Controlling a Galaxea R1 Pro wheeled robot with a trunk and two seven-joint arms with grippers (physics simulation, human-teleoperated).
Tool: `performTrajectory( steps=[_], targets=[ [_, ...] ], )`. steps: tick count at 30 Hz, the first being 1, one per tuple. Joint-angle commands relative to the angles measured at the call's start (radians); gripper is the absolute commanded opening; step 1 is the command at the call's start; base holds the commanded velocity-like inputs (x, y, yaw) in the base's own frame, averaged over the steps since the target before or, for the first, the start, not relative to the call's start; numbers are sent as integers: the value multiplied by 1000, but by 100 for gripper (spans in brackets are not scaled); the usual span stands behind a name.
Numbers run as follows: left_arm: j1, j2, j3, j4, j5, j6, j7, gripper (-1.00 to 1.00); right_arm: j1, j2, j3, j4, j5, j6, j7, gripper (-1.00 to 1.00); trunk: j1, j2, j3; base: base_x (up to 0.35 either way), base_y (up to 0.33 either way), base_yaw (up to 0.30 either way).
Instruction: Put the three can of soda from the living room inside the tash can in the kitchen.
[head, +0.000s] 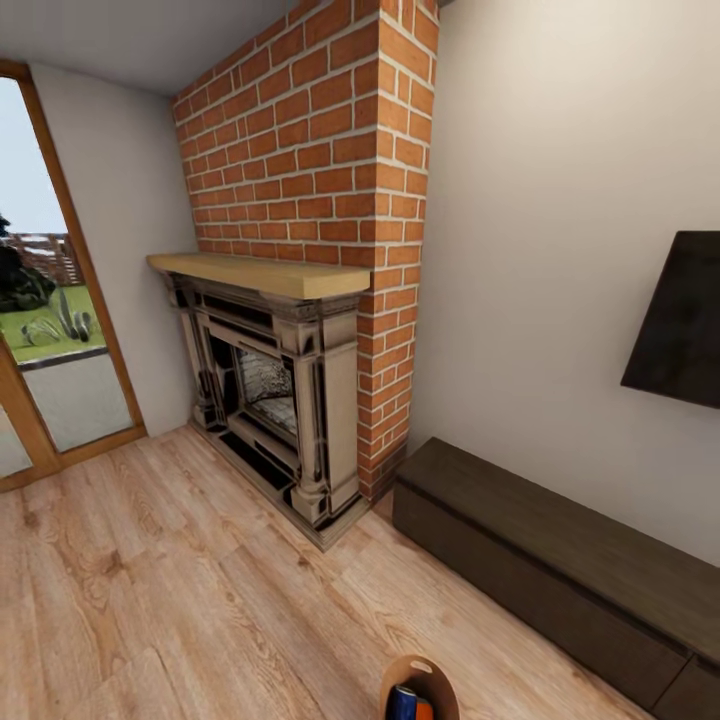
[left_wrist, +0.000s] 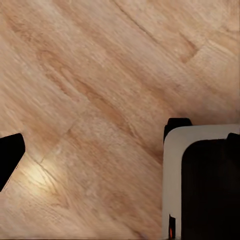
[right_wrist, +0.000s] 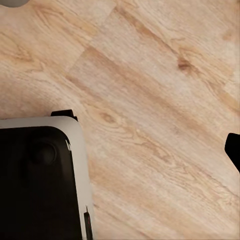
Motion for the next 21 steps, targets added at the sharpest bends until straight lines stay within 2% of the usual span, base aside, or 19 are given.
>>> performTrajectory(
  steps=[1,5,6,11,13,14,17,21],
  targets=[
    [0,-1,0,0,0,5,17,100,0,0,0,0,0,0,0,100,-4,7,3,0,0,0],
    [0,-5,-2,0,-3,25,78,100,1,-1,0,0,0,0,1,100,-19,35,16,0,0,0],
    [0,-11,-4,0,-7,33,109,100,2,-1,0,0,0,0,2,100,-23,42,19,0,0,0],
    [0,-28,-10,0,-10,37,124,100,2,0,0,-1,-1,0,2,100,-42,77,35,0,0,0],
    [0,-45,-24,0,-11,38,126,100,2,1,0,-1,-1,0,2,100,-50,91,41,0,0,0],
    [0,-45,-24,0,-11,38,126,100,2,1,0,-1,-1,0,2,100,-54,98,44,0,0,0],
    [0,-71,-54,0,-6,41,130,100,2,3,0,-1,0,0,2,100,-65,119,53,0,0,0],
    [0,-81,-65,0,-5,42,131,100,2,5,0,-2,0,0,2,100,-81,147,66,0,0,0]
  ],
)
